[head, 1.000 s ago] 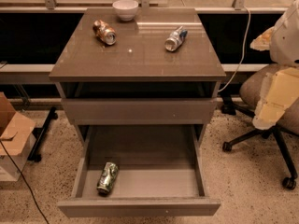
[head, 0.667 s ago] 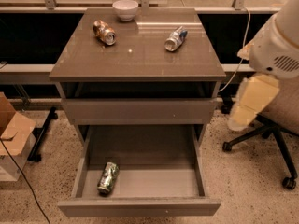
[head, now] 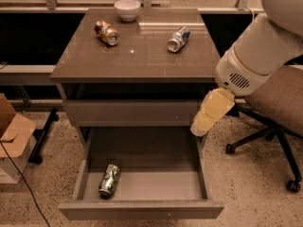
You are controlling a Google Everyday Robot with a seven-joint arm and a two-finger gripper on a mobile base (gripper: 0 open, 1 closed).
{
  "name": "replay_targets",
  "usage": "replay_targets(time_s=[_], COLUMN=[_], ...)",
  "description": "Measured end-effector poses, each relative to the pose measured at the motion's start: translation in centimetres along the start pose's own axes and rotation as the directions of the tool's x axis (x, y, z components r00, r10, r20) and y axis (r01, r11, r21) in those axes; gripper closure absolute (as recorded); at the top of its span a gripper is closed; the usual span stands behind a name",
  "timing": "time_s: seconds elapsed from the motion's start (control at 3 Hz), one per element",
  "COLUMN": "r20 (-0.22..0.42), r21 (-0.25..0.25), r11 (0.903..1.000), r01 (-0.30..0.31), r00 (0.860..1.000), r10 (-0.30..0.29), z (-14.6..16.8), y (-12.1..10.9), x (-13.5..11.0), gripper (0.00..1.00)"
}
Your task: Pick green can from middle drawer and place on counter
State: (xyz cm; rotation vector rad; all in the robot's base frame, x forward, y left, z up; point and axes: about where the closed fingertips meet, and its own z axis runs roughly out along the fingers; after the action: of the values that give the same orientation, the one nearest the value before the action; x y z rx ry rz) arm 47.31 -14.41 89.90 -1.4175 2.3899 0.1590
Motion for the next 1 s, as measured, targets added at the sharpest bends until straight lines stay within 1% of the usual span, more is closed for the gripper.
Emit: replay_targets(time_s=[0.33, 0.67, 1.0], r20=[-0.003, -0.007, 0.013], r21=[-0.03, -0.076, -0.14], r11=[0.9968, 0.9874, 0.9721], r01=[-0.074, -0.139, -0.188], r00=[0.997, 0.99, 0.981], r10=[0.074, 0.139, 0.192], z=[4.0, 8.4, 11.2], y=[0.1, 0.1, 0.3], x=[-1.2, -1.9, -1.6], gripper=[0.0, 0.0, 0.0])
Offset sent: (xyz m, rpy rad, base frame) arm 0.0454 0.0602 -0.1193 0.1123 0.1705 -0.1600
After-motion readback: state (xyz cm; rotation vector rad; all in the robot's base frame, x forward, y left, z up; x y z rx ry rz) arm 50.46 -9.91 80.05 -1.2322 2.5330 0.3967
